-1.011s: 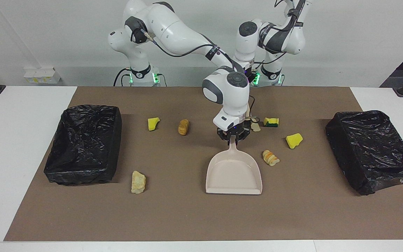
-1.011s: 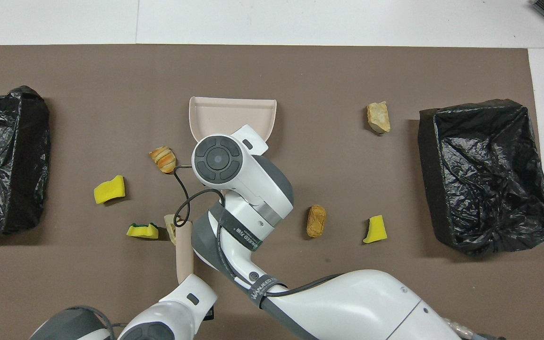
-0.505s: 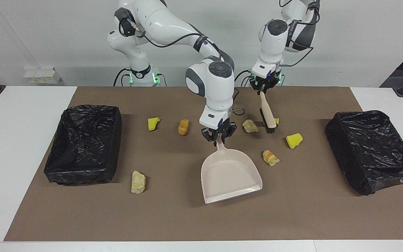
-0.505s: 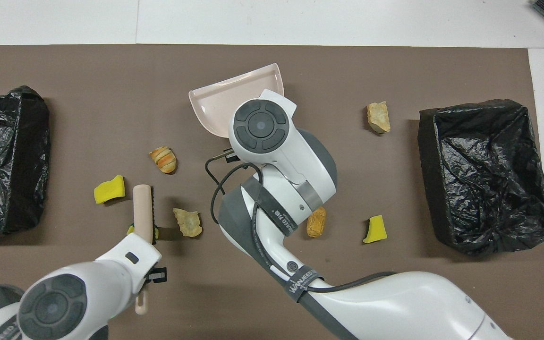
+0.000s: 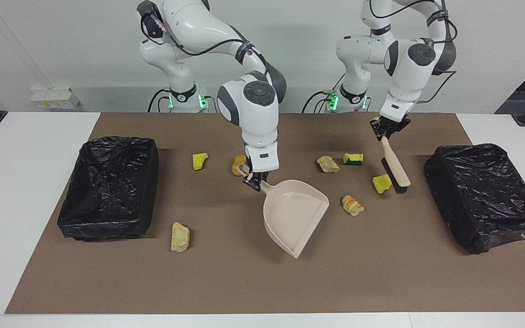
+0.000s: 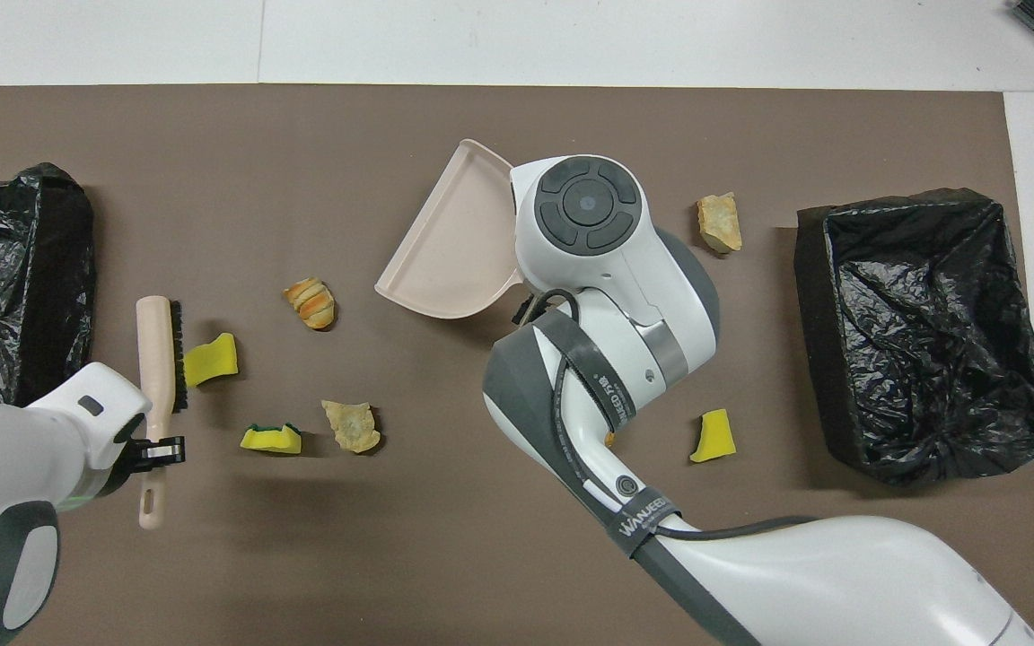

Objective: Sweep and dump trash in bin
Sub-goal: 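Grasp the dustpan with the right gripper while the left gripper lifts the brush, then set the dustpan down while the left gripper sweeps pieces toward it, then sweep the sponge and bread pieces into the dustpan with the left gripper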

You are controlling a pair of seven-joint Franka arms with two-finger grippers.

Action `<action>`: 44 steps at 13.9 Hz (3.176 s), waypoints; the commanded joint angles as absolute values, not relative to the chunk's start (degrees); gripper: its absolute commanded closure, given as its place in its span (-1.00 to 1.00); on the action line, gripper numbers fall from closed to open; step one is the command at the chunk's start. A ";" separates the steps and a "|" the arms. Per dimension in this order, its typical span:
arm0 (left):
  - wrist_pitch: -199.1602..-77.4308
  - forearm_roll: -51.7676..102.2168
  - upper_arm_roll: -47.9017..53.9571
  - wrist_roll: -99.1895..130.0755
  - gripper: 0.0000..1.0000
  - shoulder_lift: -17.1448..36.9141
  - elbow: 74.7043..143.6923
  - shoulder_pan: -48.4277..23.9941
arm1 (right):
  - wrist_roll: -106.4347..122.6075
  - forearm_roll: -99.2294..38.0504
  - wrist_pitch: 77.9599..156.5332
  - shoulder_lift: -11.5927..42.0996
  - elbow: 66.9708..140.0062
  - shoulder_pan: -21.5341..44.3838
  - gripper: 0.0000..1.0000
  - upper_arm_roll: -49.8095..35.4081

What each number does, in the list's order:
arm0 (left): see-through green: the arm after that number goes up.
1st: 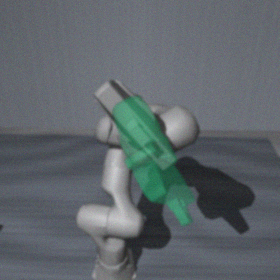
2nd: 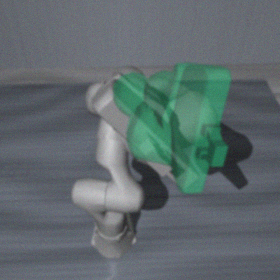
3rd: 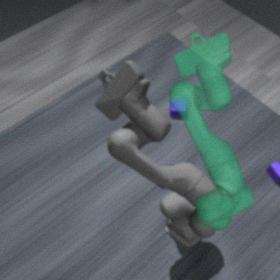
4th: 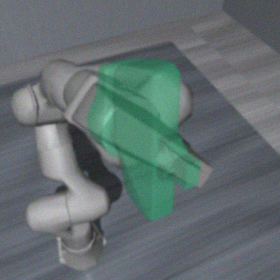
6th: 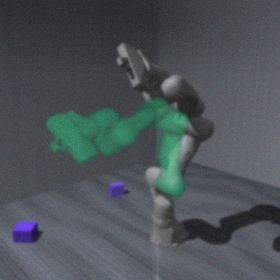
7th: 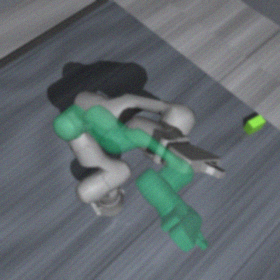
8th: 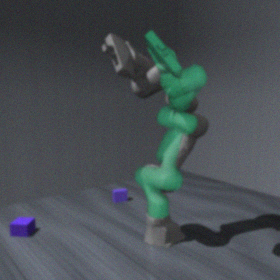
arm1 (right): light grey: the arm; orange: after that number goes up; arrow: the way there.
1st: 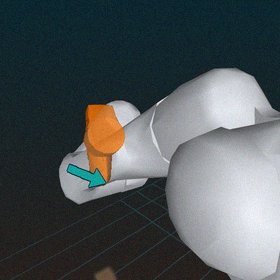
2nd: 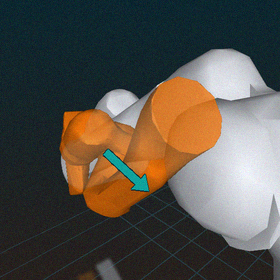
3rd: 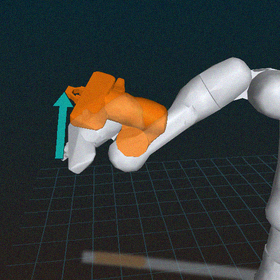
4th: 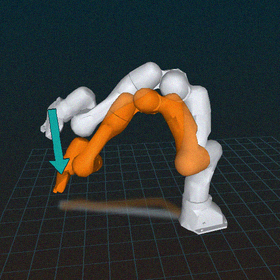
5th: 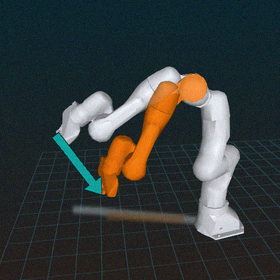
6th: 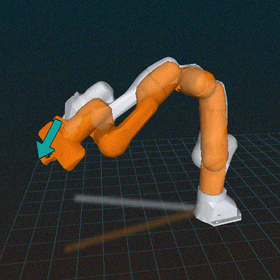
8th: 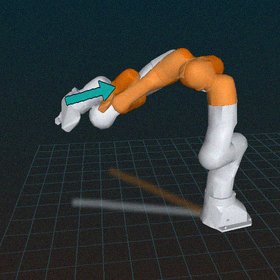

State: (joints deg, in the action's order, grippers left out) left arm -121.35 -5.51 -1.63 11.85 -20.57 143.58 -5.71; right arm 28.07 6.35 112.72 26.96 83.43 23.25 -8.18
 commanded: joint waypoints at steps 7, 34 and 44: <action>-130.96 -5.46 -0.44 10.02 1.00 -2.22 134.94 -5.44 | 65.45 6.33 110.65 22.86 90.96 17.85 1.00 -8.44; -117.18 6.78 1.49 36.62 1.00 -3.77 124.81 -26.64 | 67.67 6.24 122.26 29.27 91.23 17.93 1.00 -8.88; -106.61 0.09 1.76 52.82 1.00 -14.13 137.44 -17.84 | 60.21 2.81 121.11 28.04 91.14 21.62 1.00 -10.90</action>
State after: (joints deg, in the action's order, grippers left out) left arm -107.08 1.09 0.97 50.24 -8.53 132.06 -18.82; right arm 60.89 3.72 120.65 28.90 90.70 22.25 -10.65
